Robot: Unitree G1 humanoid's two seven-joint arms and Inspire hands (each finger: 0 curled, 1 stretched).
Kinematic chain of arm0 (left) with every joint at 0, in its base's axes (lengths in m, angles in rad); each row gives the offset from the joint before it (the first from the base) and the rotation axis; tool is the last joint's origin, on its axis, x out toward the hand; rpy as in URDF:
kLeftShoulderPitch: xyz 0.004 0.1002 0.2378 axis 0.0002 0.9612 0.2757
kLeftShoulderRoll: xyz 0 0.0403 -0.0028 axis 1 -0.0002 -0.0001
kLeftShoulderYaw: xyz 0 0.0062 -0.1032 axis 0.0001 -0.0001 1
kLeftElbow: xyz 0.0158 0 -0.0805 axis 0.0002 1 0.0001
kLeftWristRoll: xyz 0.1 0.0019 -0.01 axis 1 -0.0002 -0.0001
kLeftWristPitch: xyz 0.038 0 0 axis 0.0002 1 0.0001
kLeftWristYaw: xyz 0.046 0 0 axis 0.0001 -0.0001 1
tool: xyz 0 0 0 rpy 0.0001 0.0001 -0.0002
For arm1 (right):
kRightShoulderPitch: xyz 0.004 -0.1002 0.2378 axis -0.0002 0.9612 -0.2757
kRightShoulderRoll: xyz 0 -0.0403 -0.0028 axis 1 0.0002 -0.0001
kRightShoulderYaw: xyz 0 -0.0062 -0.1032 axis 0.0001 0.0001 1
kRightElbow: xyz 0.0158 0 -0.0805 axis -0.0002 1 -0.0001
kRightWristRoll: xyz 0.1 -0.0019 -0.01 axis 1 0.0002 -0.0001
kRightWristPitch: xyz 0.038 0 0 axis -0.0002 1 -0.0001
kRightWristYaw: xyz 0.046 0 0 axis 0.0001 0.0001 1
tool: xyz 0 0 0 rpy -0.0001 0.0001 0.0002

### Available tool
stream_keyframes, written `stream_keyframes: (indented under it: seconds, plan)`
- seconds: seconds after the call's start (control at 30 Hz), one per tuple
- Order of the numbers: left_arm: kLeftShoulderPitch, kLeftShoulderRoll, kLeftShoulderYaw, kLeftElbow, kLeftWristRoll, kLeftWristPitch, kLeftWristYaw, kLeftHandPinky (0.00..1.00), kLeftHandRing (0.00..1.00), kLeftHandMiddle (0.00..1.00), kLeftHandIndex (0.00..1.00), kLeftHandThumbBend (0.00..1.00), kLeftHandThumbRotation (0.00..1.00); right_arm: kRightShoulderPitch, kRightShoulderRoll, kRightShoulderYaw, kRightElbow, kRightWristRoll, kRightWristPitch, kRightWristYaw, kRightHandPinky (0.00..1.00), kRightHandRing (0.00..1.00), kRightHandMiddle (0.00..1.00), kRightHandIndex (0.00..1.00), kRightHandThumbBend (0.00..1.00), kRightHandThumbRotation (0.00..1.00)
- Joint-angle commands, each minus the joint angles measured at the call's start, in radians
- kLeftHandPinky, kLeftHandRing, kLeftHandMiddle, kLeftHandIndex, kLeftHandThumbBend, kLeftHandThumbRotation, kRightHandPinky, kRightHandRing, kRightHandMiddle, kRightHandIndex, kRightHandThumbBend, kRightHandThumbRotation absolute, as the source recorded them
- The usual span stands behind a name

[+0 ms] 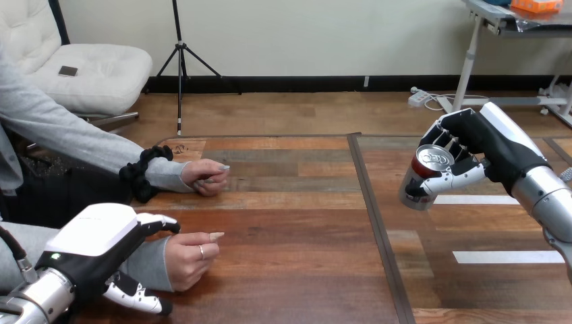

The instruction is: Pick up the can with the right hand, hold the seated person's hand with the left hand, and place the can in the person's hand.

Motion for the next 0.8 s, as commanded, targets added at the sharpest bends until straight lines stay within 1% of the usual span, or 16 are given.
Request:
stream_keyframes:
  seconds: [0.0, 0.23, 0.43, 0.53, 0.63, 0.73, 0.77]
  plan:
    - [-0.088, 0.041, -0.021, 0.037, 0.019, 0.004, 0.032, 0.73, 0.80, 0.83, 0.80, 1.00, 0.30, -0.062, -0.009, -0.024, -0.049, 0.029, -0.027, -0.015, 0.27, 0.32, 0.37, 0.40, 0.91, 0.00]
    - [-0.102, 0.042, -0.030, 0.073, 0.018, 0.006, 0.044, 0.74, 0.80, 0.83, 0.80, 1.00, 0.29, -0.063, -0.011, -0.025, -0.042, 0.029, -0.029, -0.016, 0.27, 0.32, 0.37, 0.40, 0.91, 0.00]
    - [-0.108, 0.045, -0.034, 0.094, 0.024, 0.017, 0.065, 0.74, 0.80, 0.82, 0.79, 1.00, 0.27, -0.060, -0.010, -0.026, -0.058, 0.028, -0.004, -0.013, 0.28, 0.33, 0.38, 0.40, 0.90, 0.00]
    - [-0.115, 0.049, -0.042, 0.111, 0.036, 0.026, 0.074, 0.74, 0.80, 0.82, 0.79, 1.00, 0.28, -0.061, -0.011, -0.027, -0.055, 0.032, -0.011, -0.008, 0.29, 0.34, 0.38, 0.40, 0.90, 0.00]
    - [-0.124, 0.054, -0.053, 0.132, 0.046, 0.023, 0.096, 0.74, 0.80, 0.82, 0.79, 1.00, 0.29, -0.060, -0.010, -0.029, -0.057, 0.036, -0.010, -0.004, 0.29, 0.34, 0.38, 0.40, 0.90, 0.00]
    - [-0.130, 0.056, -0.061, 0.146, 0.053, 0.037, 0.110, 0.74, 0.80, 0.82, 0.79, 1.00, 0.28, -0.060, -0.010, -0.030, -0.058, 0.039, -0.008, 0.002, 0.29, 0.34, 0.39, 0.40, 0.90, 0.00]
    - [-0.133, 0.057, -0.064, 0.157, 0.058, 0.035, 0.127, 0.73, 0.79, 0.82, 0.79, 1.00, 0.28, -0.060, -0.011, -0.029, -0.058, 0.039, -0.008, 0.003, 0.29, 0.34, 0.39, 0.40, 0.89, 0.00]
